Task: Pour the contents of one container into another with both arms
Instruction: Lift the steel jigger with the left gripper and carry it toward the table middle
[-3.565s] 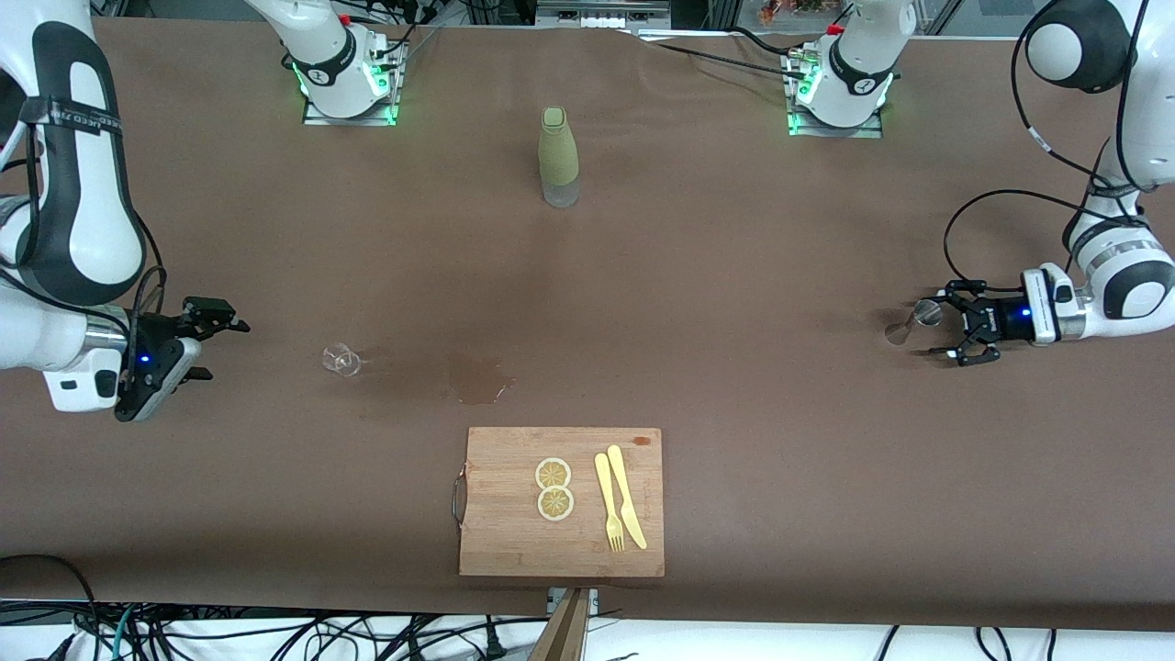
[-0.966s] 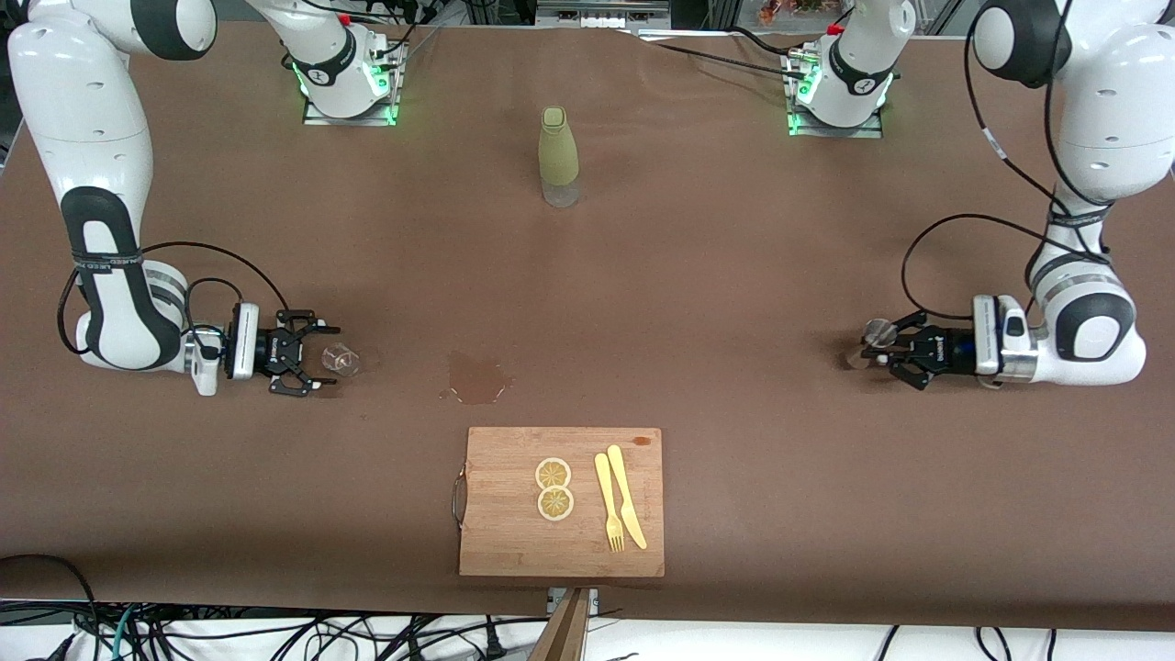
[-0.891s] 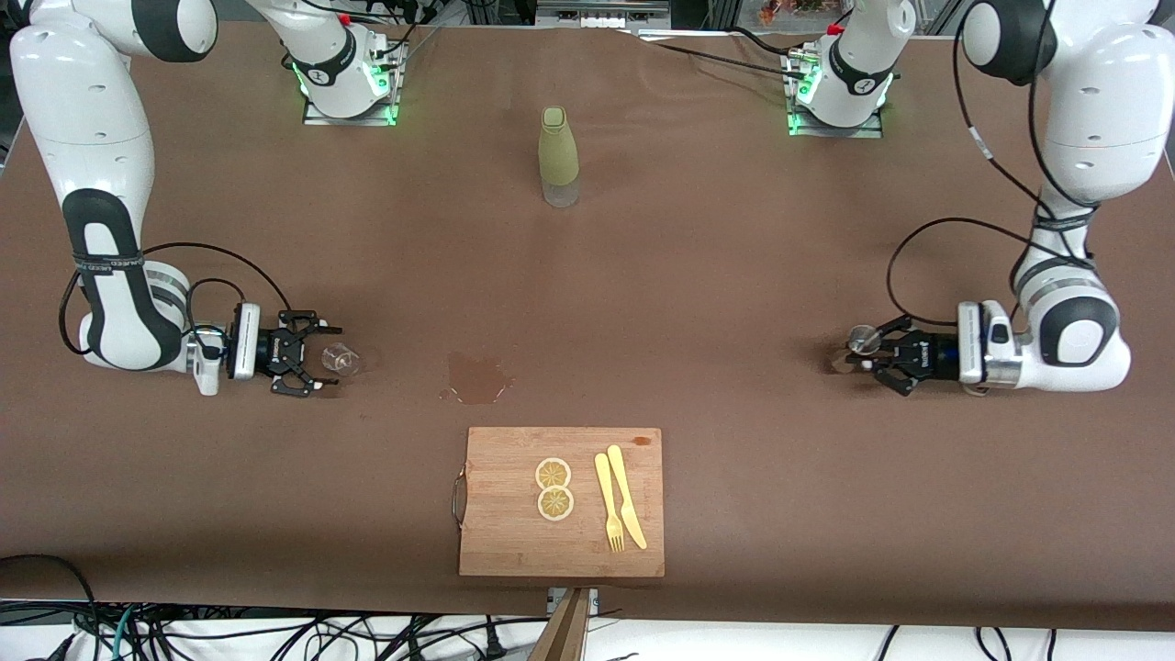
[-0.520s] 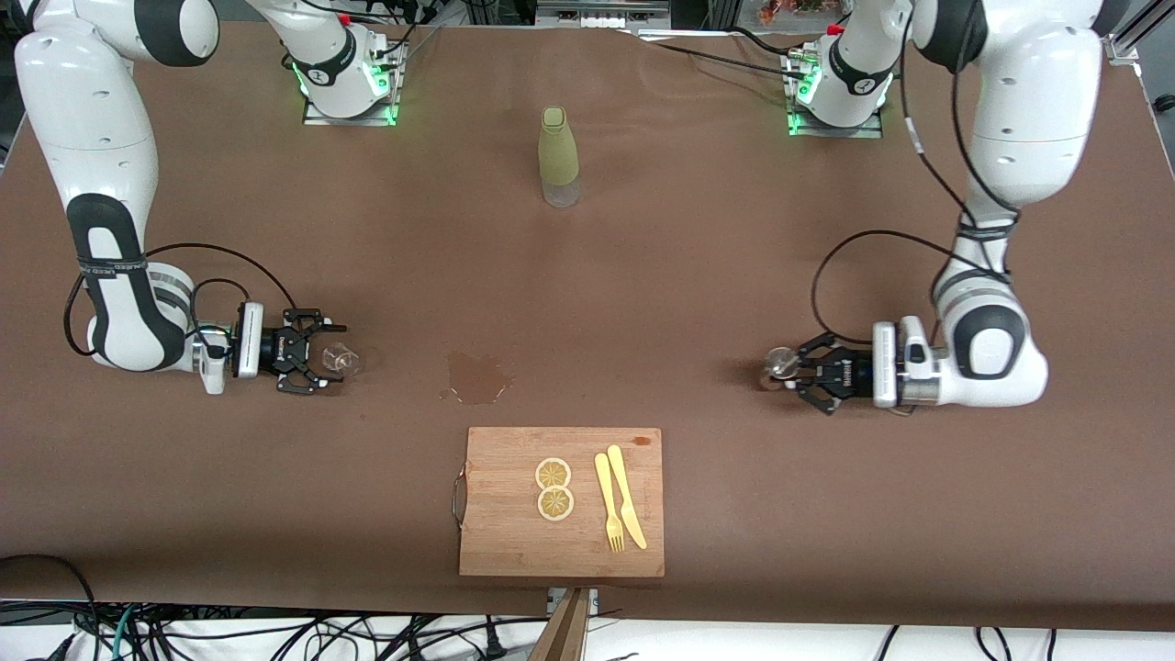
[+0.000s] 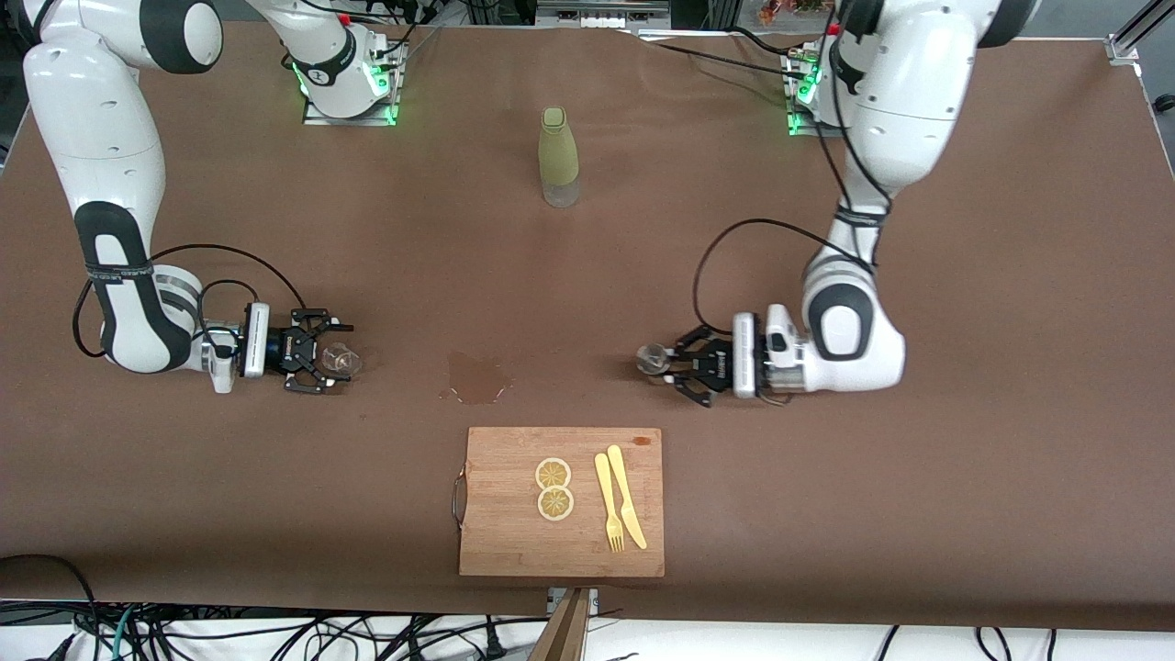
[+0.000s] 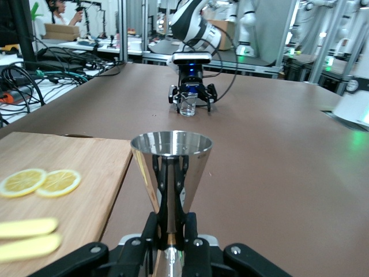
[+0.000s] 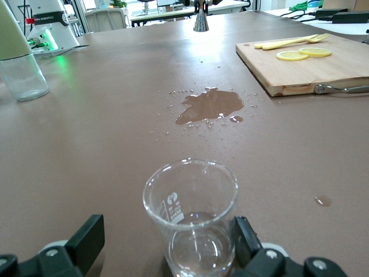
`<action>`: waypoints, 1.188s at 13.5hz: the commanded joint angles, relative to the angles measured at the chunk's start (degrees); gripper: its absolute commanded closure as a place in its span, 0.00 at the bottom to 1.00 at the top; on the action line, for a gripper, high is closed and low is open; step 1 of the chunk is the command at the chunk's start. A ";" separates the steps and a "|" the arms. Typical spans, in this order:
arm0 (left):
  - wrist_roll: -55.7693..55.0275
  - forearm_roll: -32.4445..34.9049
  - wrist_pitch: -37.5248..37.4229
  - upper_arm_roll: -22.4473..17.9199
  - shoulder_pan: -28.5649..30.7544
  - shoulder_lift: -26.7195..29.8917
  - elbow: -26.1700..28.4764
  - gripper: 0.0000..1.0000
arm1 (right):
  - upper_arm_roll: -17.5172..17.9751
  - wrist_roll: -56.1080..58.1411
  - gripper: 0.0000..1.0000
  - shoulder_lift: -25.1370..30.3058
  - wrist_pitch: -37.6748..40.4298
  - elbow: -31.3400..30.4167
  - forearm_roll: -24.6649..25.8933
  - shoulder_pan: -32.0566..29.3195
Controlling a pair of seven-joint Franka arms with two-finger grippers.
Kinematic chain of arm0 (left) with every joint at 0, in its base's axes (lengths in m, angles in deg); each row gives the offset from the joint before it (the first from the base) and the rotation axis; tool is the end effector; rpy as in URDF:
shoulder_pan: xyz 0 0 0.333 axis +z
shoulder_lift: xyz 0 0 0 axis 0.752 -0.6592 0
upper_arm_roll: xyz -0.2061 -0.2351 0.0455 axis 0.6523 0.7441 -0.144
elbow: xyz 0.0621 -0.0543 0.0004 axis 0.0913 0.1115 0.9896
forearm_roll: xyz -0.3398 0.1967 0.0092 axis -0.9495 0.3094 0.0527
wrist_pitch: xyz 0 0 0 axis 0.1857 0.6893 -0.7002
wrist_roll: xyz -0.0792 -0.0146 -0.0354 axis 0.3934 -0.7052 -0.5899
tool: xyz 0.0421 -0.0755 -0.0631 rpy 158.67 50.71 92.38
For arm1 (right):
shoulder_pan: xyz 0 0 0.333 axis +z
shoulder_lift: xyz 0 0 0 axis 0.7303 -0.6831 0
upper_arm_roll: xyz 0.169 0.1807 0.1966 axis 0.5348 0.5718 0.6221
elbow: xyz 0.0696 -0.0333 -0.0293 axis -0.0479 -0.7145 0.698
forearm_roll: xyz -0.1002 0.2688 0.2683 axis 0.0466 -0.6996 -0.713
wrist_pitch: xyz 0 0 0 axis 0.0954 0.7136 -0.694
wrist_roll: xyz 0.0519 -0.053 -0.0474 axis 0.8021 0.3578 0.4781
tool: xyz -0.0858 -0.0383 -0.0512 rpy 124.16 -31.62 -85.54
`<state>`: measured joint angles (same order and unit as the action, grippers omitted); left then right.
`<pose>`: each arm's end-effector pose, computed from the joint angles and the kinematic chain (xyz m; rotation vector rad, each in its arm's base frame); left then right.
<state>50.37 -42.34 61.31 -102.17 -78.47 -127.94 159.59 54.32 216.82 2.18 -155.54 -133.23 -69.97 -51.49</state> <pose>0.6258 -0.2821 0.1667 1.5457 -1.3818 0.9238 0.5969 -0.0513 0.0851 -1.5446 -1.4792 -0.8331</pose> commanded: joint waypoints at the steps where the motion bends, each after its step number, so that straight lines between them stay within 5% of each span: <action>1: -4.79 -4.91 5.22 -2.13 -6.04 -0.88 -1.46 1.00 | 0.21 0.89 0.00 -0.74 0.92 0.45 -1.92 -0.17; 7: -14.55 -13.80 14.55 -9.60 -18.88 -9.40 -11.74 1.00 | 0.30 1.95 0.06 -1.53 1.01 0.54 -3.95 0.18; 13: -24.92 -16.78 22.65 -12.68 -26.35 -14.84 -19.56 1.00 | 0.39 2.48 0.40 -1.88 1.01 0.63 -4.74 0.27; 16: -25.55 -18.72 23.61 -13.12 -27.94 -16.44 -21.34 1.00 | 0.39 2.92 0.47 -2.32 1.01 0.89 -5.10 0.53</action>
<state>26.55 -58.76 84.07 -113.54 -105.32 -141.68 141.77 54.71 218.62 1.08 -155.19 -133.17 -73.85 -51.26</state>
